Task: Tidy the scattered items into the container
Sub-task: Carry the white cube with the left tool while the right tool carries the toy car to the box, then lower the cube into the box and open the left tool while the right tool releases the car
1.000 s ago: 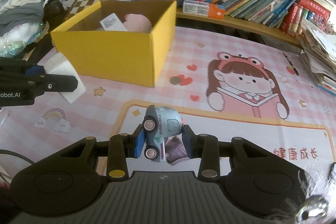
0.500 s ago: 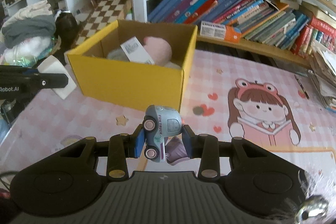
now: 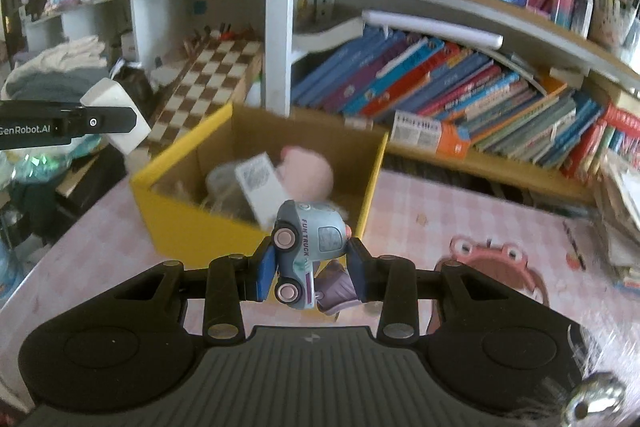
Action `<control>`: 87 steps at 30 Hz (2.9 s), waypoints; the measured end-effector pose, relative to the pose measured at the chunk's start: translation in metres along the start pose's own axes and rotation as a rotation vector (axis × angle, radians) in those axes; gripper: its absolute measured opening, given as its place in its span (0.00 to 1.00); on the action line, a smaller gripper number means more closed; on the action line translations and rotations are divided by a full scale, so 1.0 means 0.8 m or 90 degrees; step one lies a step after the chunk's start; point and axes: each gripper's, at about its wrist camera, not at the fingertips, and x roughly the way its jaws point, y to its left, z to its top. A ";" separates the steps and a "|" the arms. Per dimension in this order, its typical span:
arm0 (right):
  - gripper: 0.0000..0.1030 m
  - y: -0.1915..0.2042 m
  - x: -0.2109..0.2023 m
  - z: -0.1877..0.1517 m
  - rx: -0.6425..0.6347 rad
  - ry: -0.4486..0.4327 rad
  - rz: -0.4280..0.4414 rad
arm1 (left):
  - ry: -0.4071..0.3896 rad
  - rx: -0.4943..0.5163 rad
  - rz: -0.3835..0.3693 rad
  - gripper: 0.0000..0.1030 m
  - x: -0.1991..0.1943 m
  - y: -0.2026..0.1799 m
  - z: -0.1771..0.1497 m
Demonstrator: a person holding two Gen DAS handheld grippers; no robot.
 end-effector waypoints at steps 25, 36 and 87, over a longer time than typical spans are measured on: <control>0.34 -0.027 0.129 0.088 -0.048 -0.001 0.015 | 0.089 0.038 -0.020 0.33 0.126 -0.002 -0.003; 0.34 -0.029 0.183 0.100 -0.058 0.026 0.027 | 0.121 0.038 -0.023 0.61 0.146 0.002 -0.015; 0.73 -0.017 0.238 0.123 -0.071 0.041 0.024 | 0.141 0.028 -0.031 0.64 0.138 -0.002 -0.024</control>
